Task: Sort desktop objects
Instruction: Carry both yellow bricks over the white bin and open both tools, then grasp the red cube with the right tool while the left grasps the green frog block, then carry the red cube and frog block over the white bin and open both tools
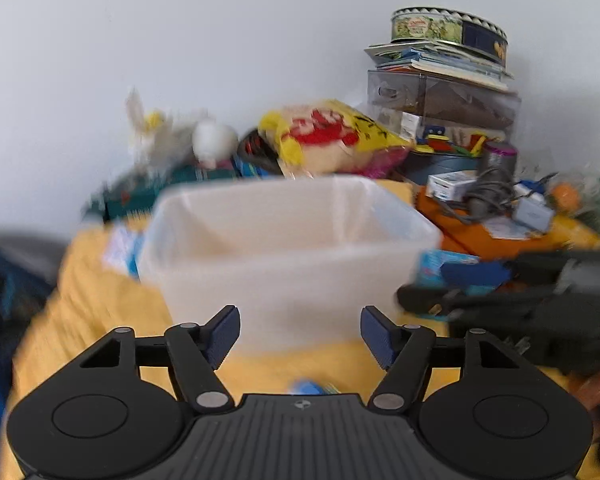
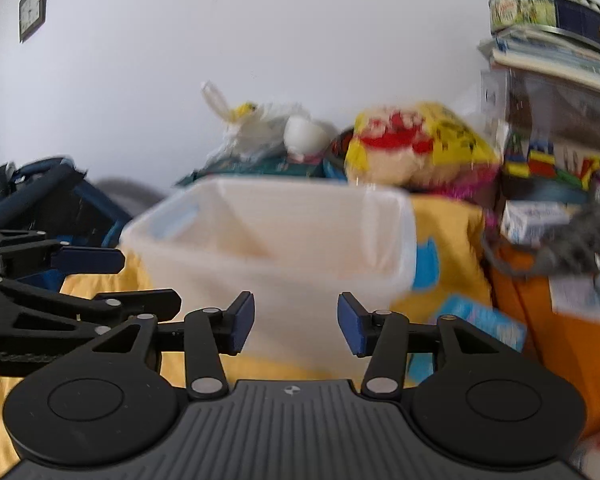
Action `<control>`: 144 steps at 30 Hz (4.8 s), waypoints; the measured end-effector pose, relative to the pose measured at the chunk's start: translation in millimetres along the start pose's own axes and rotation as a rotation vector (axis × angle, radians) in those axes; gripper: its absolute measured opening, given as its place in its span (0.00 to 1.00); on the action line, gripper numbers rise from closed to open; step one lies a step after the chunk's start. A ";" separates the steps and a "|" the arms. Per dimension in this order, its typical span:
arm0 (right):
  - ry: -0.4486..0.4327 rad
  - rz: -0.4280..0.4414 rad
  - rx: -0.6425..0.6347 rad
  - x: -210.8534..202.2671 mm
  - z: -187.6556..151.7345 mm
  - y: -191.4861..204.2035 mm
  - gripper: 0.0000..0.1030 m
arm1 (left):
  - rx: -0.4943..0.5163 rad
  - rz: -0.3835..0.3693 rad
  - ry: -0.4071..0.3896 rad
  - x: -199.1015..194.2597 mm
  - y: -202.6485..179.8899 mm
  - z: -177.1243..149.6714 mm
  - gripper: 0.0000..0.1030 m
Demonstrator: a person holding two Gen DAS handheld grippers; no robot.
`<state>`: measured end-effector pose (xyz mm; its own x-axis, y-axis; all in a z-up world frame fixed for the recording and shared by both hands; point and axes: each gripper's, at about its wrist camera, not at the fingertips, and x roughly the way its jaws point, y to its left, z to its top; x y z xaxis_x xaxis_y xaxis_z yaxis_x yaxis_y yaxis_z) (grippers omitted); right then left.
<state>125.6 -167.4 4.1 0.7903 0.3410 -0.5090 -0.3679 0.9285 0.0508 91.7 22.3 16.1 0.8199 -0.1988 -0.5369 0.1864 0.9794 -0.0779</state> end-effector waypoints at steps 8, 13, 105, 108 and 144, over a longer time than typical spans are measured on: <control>0.170 0.029 -0.035 -17.8 -78.5 4.2 0.52 | -0.091 -0.034 0.170 7.6 -8.6 -62.1 0.76; 0.202 0.024 -0.021 -27.0 -95.6 5.3 0.53 | -0.150 -0.069 0.223 14.6 -9.8 -81.0 0.76; 0.080 0.042 -0.083 -36.2 -45.0 3.6 0.22 | 0.020 -0.101 0.082 -16.2 -1.0 -20.0 0.36; 0.022 0.038 -0.100 -30.2 -23.4 4.7 0.21 | 0.027 -0.079 0.022 -10.1 3.5 7.2 0.36; -0.022 -0.047 -0.108 -2.0 6.7 7.8 0.44 | 0.155 0.004 -0.077 13.7 1.5 18.7 0.57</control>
<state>124.5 -159.8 11.3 0.8182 0.3014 -0.4895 -0.3796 0.9228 -0.0664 113.3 20.4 24.3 0.8587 -0.2027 -0.4708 0.2593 0.9640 0.0580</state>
